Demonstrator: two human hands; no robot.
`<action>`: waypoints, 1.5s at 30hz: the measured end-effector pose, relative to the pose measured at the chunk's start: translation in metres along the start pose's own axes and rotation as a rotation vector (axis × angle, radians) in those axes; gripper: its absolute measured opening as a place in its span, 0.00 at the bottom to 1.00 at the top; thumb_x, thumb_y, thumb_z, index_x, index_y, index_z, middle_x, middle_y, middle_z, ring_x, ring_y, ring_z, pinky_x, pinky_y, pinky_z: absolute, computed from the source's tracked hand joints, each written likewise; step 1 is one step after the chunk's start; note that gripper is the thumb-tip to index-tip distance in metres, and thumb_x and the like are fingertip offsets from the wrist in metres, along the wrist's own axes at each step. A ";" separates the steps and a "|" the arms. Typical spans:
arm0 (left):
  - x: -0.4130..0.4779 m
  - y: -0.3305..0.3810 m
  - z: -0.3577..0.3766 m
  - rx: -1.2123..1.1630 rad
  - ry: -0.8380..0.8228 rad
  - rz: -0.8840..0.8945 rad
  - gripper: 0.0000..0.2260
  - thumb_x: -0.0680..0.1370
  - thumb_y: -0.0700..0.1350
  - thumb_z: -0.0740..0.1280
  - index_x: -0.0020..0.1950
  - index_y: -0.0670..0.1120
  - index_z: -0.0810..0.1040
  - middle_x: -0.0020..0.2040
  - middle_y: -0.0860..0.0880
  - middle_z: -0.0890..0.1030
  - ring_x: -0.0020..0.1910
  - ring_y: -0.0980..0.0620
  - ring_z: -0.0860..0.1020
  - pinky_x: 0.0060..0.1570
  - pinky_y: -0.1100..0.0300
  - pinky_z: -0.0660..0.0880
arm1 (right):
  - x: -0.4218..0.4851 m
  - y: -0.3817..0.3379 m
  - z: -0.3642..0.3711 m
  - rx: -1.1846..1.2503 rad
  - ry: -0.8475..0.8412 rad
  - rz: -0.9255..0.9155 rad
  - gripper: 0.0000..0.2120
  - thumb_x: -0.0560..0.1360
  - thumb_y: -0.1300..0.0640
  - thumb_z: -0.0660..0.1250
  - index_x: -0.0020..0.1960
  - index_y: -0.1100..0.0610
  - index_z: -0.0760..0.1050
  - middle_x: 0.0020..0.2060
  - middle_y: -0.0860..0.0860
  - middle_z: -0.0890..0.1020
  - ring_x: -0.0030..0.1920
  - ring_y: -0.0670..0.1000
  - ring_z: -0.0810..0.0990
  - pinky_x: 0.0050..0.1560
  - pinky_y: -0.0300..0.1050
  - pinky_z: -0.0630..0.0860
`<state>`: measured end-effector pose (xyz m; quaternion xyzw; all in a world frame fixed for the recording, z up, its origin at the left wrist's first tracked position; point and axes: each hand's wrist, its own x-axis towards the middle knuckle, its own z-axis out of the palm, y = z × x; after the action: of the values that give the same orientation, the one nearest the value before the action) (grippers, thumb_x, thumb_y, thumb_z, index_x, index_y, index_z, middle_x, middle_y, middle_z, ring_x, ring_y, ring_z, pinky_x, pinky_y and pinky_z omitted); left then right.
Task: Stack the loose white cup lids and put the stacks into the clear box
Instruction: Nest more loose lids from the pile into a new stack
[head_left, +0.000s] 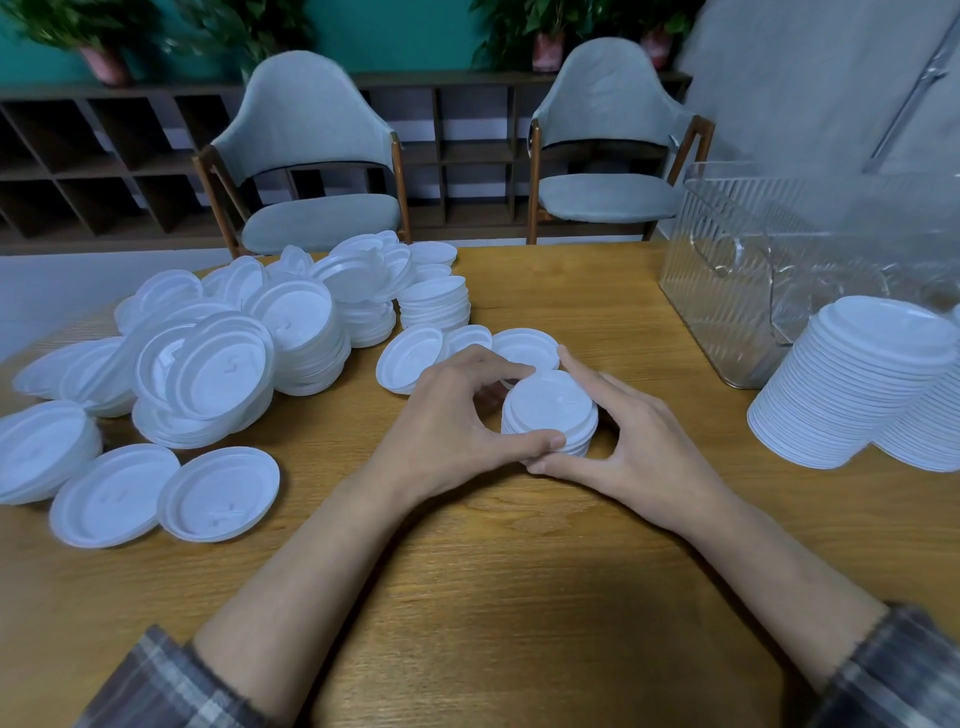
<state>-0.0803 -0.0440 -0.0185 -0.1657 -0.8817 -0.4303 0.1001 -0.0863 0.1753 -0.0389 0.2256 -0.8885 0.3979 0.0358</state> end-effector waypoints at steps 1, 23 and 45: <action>0.000 0.000 0.000 0.002 -0.002 -0.003 0.28 0.66 0.58 0.84 0.64 0.55 0.84 0.54 0.59 0.81 0.54 0.61 0.80 0.57 0.65 0.77 | 0.000 0.000 0.000 -0.002 -0.004 0.002 0.54 0.65 0.35 0.79 0.84 0.44 0.57 0.69 0.37 0.75 0.69 0.35 0.71 0.65 0.25 0.64; -0.001 0.001 0.012 -0.001 0.053 -0.098 0.32 0.63 0.61 0.84 0.64 0.52 0.83 0.56 0.58 0.82 0.54 0.64 0.80 0.55 0.64 0.79 | -0.005 -0.008 0.000 -0.167 -0.150 0.064 0.52 0.75 0.31 0.66 0.84 0.44 0.34 0.82 0.41 0.56 0.70 0.29 0.51 0.70 0.32 0.53; 0.005 -0.026 -0.009 0.460 0.196 0.004 0.19 0.79 0.42 0.73 0.69 0.52 0.80 0.51 0.53 0.85 0.52 0.49 0.83 0.46 0.49 0.80 | -0.004 -0.005 0.000 -0.098 -0.022 0.072 0.48 0.71 0.36 0.76 0.83 0.45 0.57 0.65 0.32 0.69 0.64 0.27 0.64 0.59 0.16 0.57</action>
<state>-0.0946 -0.0647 -0.0299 -0.0976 -0.9422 -0.2321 0.2211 -0.0805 0.1736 -0.0362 0.1959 -0.9148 0.3525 0.0228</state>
